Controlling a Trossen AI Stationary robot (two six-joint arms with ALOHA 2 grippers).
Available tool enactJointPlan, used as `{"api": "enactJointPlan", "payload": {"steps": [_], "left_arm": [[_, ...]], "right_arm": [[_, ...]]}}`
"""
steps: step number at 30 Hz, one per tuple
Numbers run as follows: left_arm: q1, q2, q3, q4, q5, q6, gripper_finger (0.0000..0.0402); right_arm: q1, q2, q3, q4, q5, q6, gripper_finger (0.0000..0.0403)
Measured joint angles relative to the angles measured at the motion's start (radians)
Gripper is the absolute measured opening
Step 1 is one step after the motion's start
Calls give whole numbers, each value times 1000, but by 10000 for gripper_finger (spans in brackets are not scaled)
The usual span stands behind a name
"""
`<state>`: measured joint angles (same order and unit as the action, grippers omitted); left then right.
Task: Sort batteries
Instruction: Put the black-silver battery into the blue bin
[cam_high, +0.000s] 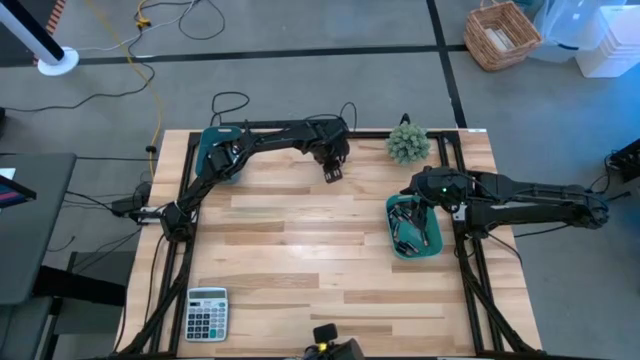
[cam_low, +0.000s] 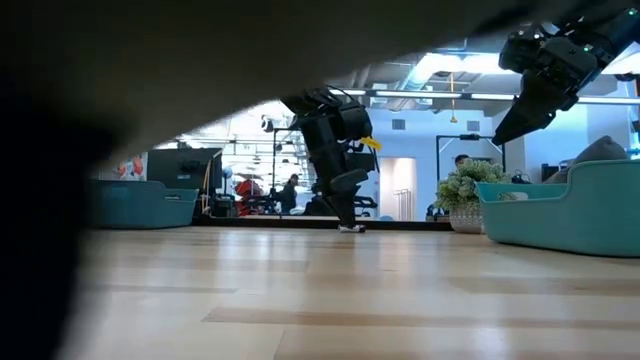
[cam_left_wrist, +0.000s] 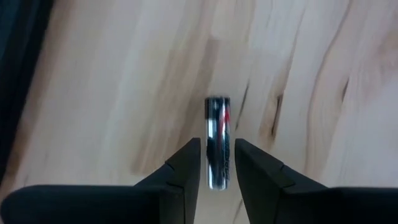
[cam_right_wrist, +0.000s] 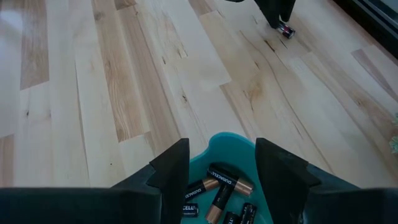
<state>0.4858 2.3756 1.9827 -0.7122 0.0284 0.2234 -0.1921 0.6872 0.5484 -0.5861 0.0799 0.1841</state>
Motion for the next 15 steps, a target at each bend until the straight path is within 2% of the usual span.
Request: {"api": "enactJointPlan", "payload": {"steps": [4,15], "left_arm": [[4,3,0,-63,0,16,96],[6,5,0,-76,-1,54,95]], "right_arm": [[0,0,0,0,0,-1,196],[0,0,0,0,0,-1,196]]}}
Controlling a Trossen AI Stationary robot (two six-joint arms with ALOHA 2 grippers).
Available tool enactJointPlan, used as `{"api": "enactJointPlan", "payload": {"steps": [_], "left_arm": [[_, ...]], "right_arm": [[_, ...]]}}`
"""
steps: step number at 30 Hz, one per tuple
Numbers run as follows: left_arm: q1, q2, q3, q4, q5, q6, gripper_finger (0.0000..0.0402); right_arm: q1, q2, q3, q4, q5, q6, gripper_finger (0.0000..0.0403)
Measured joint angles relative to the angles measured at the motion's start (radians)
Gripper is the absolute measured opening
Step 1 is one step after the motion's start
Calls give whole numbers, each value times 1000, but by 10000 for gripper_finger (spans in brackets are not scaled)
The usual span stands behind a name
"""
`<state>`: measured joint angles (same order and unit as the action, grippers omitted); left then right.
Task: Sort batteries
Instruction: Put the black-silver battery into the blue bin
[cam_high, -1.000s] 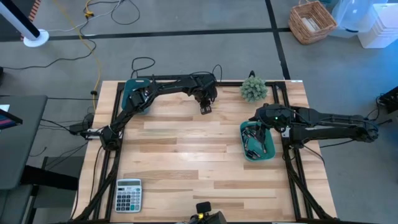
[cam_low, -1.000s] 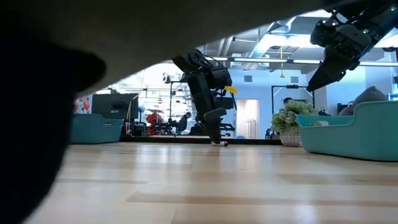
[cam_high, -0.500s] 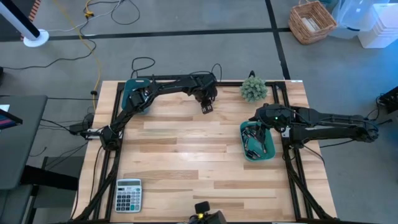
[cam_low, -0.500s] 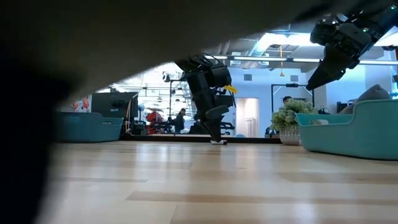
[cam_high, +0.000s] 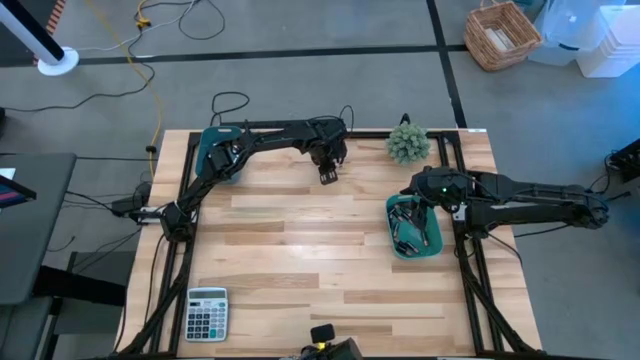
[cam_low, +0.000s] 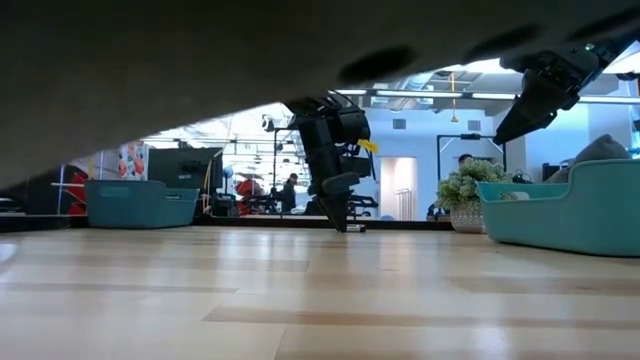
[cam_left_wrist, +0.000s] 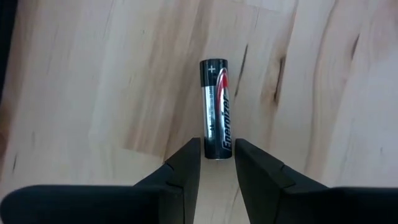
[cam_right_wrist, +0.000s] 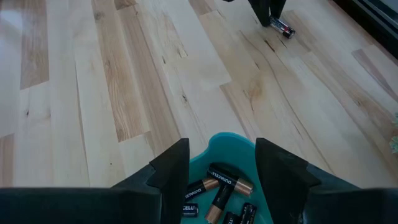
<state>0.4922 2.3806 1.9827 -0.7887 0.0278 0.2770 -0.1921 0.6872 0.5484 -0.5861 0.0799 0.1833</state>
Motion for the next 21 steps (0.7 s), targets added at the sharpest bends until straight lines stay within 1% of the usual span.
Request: {"api": "enactJointPlan", "payload": {"steps": [6,10,18,21], "left_arm": [[-1,0,0,0,-10,15,90],[-1,-1,0,-3,-12,-7,89],[0,-25,0,-19,-18,-8,89],[0,-30,0,-25,-18,7,89]], "right_arm": [[0,0,0,0,0,0,196],[0,0,0,10,0,0,196],[-8,2,-1,97,0,-49,196],[-17,26,0,145,0,-62,196]]}}
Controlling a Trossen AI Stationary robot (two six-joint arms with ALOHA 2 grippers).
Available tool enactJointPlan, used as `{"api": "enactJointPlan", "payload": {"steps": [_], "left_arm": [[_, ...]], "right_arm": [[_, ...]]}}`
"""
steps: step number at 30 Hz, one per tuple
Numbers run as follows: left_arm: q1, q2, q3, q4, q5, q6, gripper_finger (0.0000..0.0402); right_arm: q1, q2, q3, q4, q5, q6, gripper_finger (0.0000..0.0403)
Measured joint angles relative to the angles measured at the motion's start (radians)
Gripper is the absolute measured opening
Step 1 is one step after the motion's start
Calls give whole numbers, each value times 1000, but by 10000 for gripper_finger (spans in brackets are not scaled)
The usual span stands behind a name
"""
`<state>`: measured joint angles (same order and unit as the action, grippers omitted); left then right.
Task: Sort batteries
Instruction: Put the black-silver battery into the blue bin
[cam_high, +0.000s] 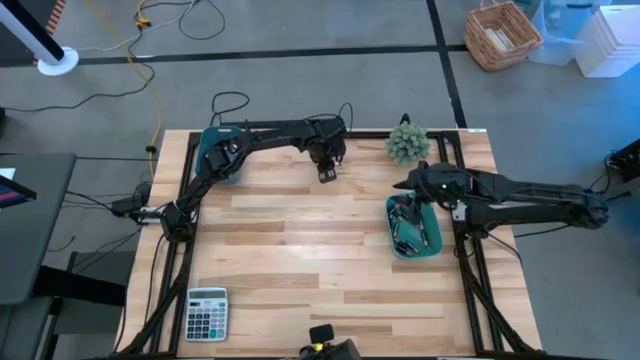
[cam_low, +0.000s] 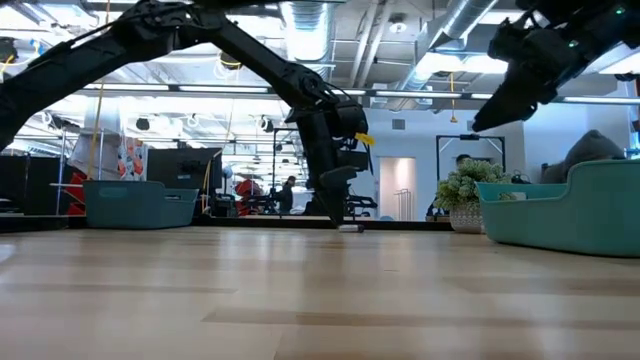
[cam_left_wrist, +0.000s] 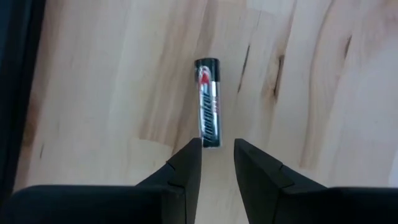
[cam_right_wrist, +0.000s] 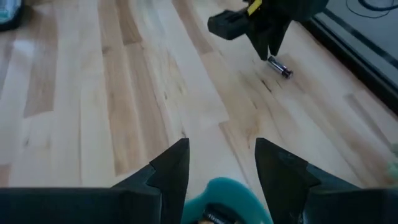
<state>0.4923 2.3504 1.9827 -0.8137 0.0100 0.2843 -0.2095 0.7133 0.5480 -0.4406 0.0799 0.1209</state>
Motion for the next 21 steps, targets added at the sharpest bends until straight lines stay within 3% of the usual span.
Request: {"api": "enactJointPlan", "payload": {"steps": [7,16,21], "left_arm": [[3,-12,0,-20,4,27,89],[56,-72,-34,-5,93,25,89],[81,-144,-115,28,99,26,89]], "right_arm": [[-52,152,62,50,0,-85,196],[-174,459,282,85,-8,-335,196],[-238,646,395,83,-120,-448,196]]}}
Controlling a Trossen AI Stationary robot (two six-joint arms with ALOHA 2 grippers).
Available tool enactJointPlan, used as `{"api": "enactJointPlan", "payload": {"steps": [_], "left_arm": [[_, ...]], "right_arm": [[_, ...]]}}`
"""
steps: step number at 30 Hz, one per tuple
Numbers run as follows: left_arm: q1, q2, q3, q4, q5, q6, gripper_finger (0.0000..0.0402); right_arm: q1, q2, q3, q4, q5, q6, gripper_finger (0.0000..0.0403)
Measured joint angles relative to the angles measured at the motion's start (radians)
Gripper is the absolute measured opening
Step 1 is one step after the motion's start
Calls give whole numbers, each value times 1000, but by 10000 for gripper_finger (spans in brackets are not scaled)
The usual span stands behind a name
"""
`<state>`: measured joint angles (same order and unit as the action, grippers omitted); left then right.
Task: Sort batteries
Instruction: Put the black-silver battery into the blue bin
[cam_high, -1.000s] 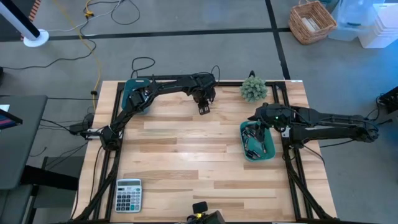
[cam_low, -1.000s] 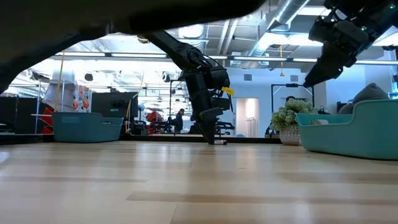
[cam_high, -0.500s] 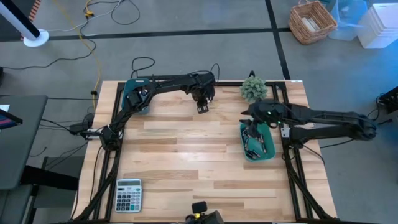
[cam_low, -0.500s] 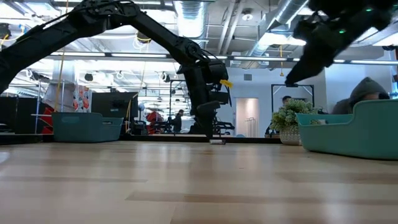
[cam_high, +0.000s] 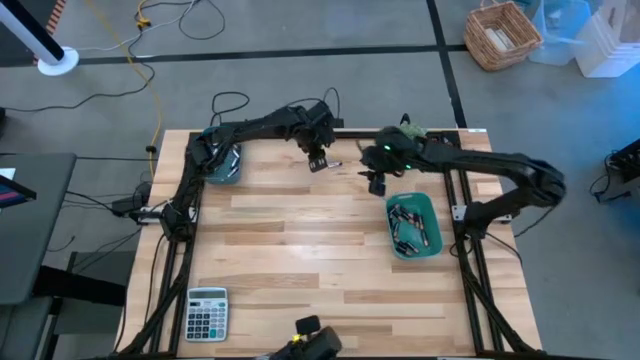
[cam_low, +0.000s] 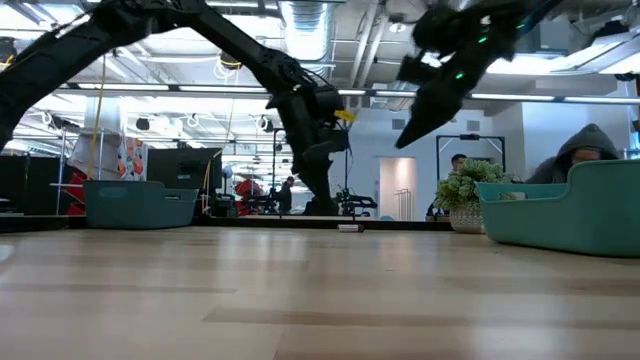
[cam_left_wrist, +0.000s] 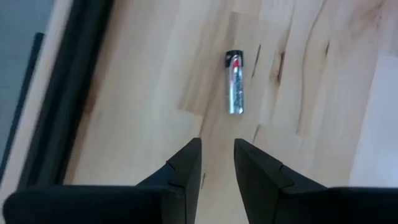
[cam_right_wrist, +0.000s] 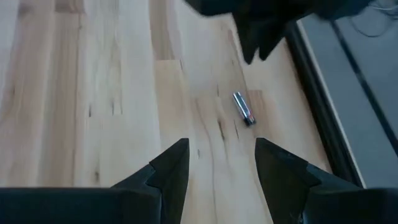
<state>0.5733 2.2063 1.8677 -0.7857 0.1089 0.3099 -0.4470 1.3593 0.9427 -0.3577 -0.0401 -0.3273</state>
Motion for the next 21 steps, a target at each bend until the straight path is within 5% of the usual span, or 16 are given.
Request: {"api": "enactJointPlan", "payload": {"steps": [9,21], "left_arm": [[43,-251,-372,285,5,-49,89],[55,-558,-773,563,-7,-148,89]], "right_arm": [[-59,348,249,-67,-116,-179,196],[-143,681,523,-209,-121,-326,196]]}}
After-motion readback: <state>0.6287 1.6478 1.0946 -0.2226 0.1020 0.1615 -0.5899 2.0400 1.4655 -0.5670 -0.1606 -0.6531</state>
